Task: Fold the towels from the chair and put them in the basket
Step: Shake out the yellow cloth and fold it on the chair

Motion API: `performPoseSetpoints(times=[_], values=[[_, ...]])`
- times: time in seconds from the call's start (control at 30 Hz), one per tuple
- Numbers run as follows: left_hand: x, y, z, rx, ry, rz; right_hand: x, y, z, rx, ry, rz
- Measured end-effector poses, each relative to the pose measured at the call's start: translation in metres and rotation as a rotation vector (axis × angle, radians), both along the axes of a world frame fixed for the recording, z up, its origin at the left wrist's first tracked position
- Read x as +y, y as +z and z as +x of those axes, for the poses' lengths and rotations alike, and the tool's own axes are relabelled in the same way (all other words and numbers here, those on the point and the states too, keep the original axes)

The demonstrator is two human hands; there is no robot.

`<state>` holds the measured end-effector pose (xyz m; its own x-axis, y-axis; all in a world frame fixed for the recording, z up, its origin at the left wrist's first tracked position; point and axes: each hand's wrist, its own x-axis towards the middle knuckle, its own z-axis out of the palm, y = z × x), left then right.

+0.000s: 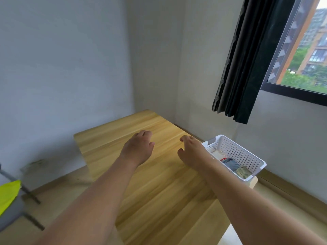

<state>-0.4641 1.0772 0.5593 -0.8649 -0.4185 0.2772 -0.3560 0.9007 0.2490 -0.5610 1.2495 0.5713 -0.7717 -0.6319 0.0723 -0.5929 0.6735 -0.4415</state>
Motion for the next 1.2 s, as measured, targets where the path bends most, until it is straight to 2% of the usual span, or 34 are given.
performPoseSetpoints(times=[0.27,0.43,0.6,0.77,0.87,1.03,1.2], values=[[-0.085,0.011,0.107,0.025,0.043,0.012,-0.08,0.003,0.088,-0.018,0.007,0.012],[-0.174,0.017,0.188,0.095,0.032,0.01,-0.194,0.008,0.175,0.005,0.035,-0.074],[-0.286,0.012,0.281,0.036,0.064,0.032,-0.303,0.002,0.265,-0.065,0.08,-0.075],[-0.382,0.015,0.346,-0.013,0.189,0.093,-0.364,0.011,0.296,-0.071,0.016,-0.047],[-0.421,0.009,0.37,-0.01,0.207,0.08,-0.412,0.009,0.314,-0.055,0.062,-0.058],[-0.5,-0.006,0.419,-0.035,0.192,0.064,-0.513,-0.005,0.364,-0.101,0.151,-0.064],[-0.627,-0.018,0.484,-0.005,0.255,0.122,-0.63,-0.01,0.424,-0.103,0.182,-0.07]])
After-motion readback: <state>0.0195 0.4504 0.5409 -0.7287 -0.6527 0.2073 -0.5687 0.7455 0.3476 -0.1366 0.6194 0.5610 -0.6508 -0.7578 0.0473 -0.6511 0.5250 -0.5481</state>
